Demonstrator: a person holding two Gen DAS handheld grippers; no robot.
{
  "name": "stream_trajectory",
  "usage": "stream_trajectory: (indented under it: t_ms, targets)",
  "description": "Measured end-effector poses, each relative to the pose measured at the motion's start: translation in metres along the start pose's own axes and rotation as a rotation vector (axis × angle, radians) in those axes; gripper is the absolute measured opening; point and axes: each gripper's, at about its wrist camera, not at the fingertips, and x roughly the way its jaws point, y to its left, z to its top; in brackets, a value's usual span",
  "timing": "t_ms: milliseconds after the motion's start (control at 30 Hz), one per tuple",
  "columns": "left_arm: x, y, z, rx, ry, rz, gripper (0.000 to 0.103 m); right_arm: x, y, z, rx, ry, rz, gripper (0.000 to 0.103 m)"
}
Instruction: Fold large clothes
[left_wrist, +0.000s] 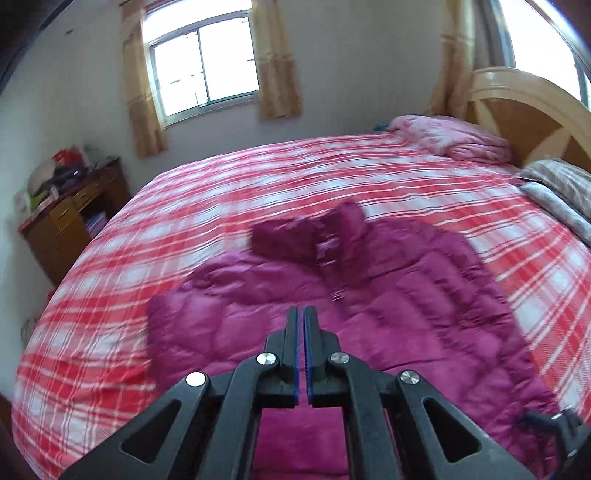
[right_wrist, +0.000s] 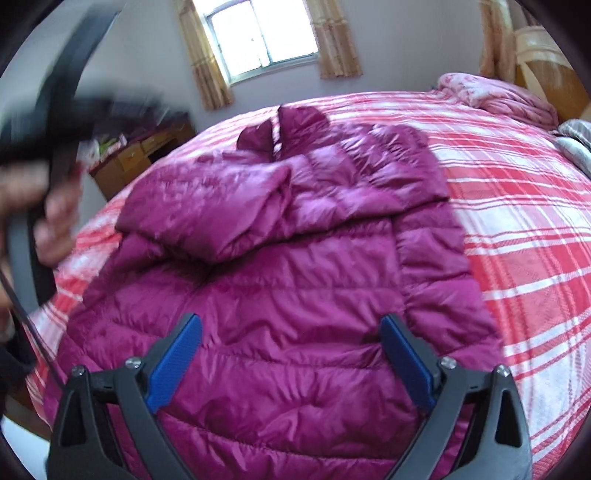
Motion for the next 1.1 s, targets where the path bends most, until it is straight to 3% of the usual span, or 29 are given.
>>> stream_trajectory:
  t_ms: [133,267,433,467,500,533,567,600,633,733,967,1100]
  targets:
    - [0.009,0.045,-0.032,-0.08,0.023,0.053,0.002,-0.009,0.007,0.025,0.023,0.0,0.035,0.099]
    - [0.017,0.07,-0.057,-0.152,0.064,-0.049,0.002,0.002,0.017,0.054,0.034,0.013,0.068,0.099]
    - [0.01,0.08,-0.074,-0.167,0.052,-0.068,0.004,0.04,0.021,0.083,0.092,0.07,0.08,0.099]
    - [0.007,0.081,-0.075,-0.169,0.049,-0.076,0.013,0.048,0.02,0.085,0.097,0.093,0.084,0.099]
    - [0.004,0.082,-0.077,-0.178,0.039,-0.09,0.026,0.06,0.02,0.086,0.104,0.127,0.087,0.09]
    - [0.002,0.083,-0.077,-0.184,0.033,-0.1,0.07,0.067,0.021,0.085,0.107,0.155,0.093,0.071]
    - [-0.002,0.087,-0.079,-0.193,0.016,-0.115,0.097,0.075,0.022,0.084,0.11,0.187,0.105,0.061]
    - [-0.006,0.088,-0.079,-0.197,-0.004,-0.126,0.097,0.081,0.022,0.082,0.11,0.212,0.113,0.041]
    - [-0.008,0.089,-0.079,-0.195,-0.006,-0.133,0.097,0.083,0.023,0.081,0.104,0.219,0.114,0.031]
    - [-0.011,0.097,-0.081,-0.227,0.005,-0.138,0.097,0.074,0.027,0.079,0.076,0.19,0.101,0.019]
    - [-0.013,0.121,-0.076,-0.31,-0.033,-0.021,0.097,0.025,0.023,0.08,0.01,0.065,0.045,0.016]
    - [-0.001,0.125,-0.067,-0.31,-0.005,0.053,0.097,0.027,0.009,0.067,0.022,0.097,0.012,0.016]
